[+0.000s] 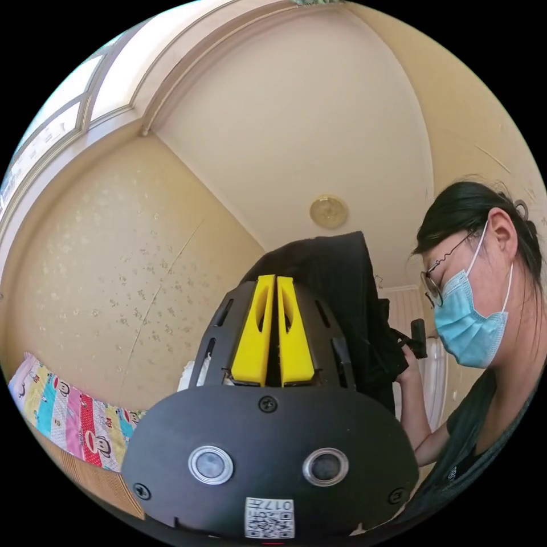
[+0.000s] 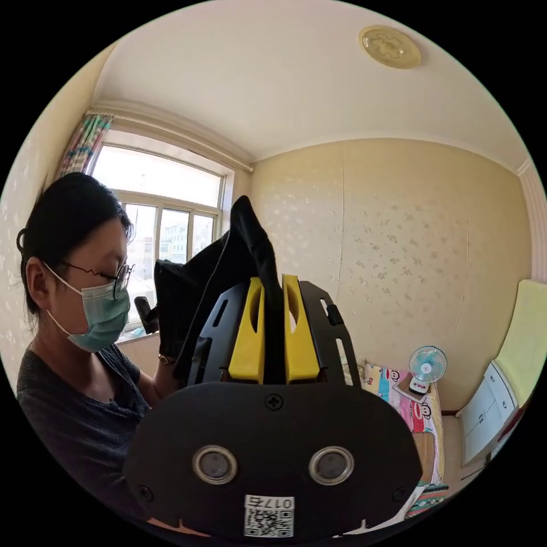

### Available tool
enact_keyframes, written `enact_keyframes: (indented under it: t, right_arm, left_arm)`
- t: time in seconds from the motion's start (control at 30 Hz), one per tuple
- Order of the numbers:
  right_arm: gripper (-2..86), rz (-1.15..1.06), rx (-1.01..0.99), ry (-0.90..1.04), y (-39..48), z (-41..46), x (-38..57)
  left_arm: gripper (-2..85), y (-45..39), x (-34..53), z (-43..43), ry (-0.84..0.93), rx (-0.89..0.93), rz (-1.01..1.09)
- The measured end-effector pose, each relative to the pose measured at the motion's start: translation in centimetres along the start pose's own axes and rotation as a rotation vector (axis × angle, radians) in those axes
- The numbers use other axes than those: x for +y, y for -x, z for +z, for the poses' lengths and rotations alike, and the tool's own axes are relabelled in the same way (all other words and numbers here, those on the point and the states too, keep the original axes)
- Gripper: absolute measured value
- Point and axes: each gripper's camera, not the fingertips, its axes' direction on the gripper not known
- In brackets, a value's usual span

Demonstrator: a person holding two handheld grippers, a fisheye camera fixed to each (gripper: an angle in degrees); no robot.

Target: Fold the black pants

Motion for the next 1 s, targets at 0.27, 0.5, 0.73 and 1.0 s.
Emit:
enact_keyframes:
  t: [0.27, 0.5, 0.73, 1.0]
  right_arm:
    - [3.8, 0.209, -0.037, 0.345, -30.9, 30.8, 1.4]
    - [5.6, 0.405, 0.084, 0.753, -50.6, 53.2, 15.0]
    - [5.9, 0.530, -0.225, 1.196, -48.3, 54.8, 41.2]
    - [6.1, 0.650, -0.313, 1.463, -44.6, 48.5, 52.4]
  left_arm:
    - [-0.9, 18.3, 6.9, 16.3, 0.298, -0.386, -0.139]
    - [-0.4, 47.9, 19.4, 28.2, 0.815, -0.830, -0.282]
    - [2.5, 55.7, 38.5, 10.9, 1.346, -0.957, -0.335]
    - [7.0, 56.6, 48.6, -7.7, 1.702, -1.072, -0.591]
